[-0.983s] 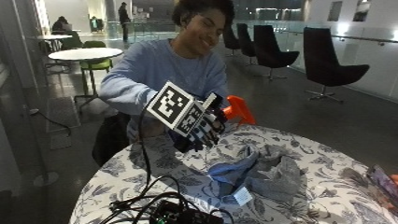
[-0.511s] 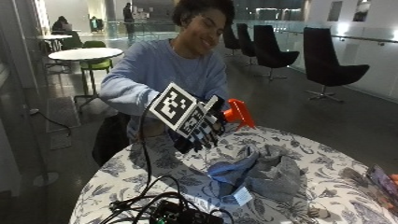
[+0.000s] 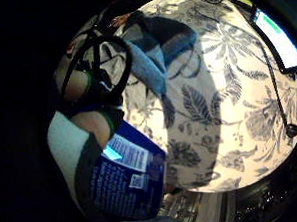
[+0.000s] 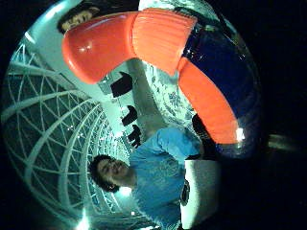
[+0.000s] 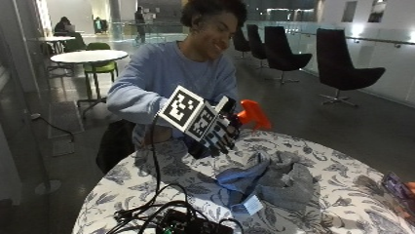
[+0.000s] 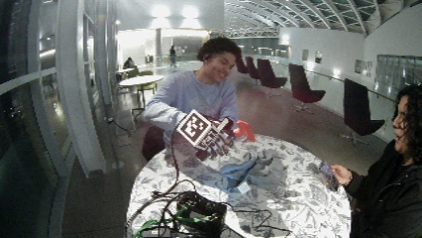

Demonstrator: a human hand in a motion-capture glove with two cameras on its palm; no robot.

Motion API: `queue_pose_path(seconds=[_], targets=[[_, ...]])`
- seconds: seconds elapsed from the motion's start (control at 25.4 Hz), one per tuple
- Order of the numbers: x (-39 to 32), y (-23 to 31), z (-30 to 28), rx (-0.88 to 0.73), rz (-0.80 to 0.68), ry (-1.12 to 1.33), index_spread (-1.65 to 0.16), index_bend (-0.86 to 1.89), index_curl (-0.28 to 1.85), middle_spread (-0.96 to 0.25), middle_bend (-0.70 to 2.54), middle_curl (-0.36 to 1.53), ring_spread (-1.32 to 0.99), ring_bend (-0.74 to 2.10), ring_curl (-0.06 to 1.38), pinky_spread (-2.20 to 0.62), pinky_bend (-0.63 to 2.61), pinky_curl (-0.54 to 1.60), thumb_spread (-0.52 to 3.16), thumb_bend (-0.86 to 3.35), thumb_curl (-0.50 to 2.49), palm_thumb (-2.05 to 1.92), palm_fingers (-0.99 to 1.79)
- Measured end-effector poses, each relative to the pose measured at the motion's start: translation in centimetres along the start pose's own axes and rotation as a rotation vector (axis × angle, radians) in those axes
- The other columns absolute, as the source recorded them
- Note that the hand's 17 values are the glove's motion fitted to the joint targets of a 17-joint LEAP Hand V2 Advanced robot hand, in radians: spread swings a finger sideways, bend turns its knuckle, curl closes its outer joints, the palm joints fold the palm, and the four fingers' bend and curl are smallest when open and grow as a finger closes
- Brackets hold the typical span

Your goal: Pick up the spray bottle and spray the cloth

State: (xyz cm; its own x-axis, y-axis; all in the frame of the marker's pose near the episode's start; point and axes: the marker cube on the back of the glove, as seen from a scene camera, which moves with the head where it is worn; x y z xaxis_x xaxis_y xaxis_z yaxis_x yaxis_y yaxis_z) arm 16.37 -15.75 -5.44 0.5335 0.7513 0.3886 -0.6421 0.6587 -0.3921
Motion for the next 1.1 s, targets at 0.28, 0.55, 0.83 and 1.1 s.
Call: queue_pose_path(seconds=[0.28, 0.55, 0.83, 1.1], targets=[[-5.5, -0.6, 4.0, 0.247, -0.396, -0.273, -0.20, 0.12, 0.30, -0.06, 0.22, 0.50, 0.01, 0.49, 0.41, 0.15, 0.34, 0.37, 0.54, -0.03, 0.75, 1.04, 1.09], [-11.9, -1.6, 16.8, 0.140, -0.687, -0.531, -0.22, 0.11, 0.30, -0.07, 0.22, 0.50, 0.00, 0.50, 0.41, 0.13, 0.33, 0.37, 0.58, -0.04, 0.75, 1.00, 1.08], [-13.4, -2.7, 26.7, 0.024, -0.725, -0.501, -0.23, 0.10, 0.29, -0.07, 0.21, 0.50, -0.01, 0.52, 0.41, 0.12, 0.32, 0.37, 0.67, -0.03, 0.73, 0.95, 1.06], [-12.5, -2.2, 29.8, -0.022, -0.753, -0.455, -0.24, 0.10, 0.28, -0.07, 0.22, 0.50, -0.01, 0.50, 0.41, 0.12, 0.31, 0.37, 0.76, -0.03, 0.70, 0.91, 1.05]])
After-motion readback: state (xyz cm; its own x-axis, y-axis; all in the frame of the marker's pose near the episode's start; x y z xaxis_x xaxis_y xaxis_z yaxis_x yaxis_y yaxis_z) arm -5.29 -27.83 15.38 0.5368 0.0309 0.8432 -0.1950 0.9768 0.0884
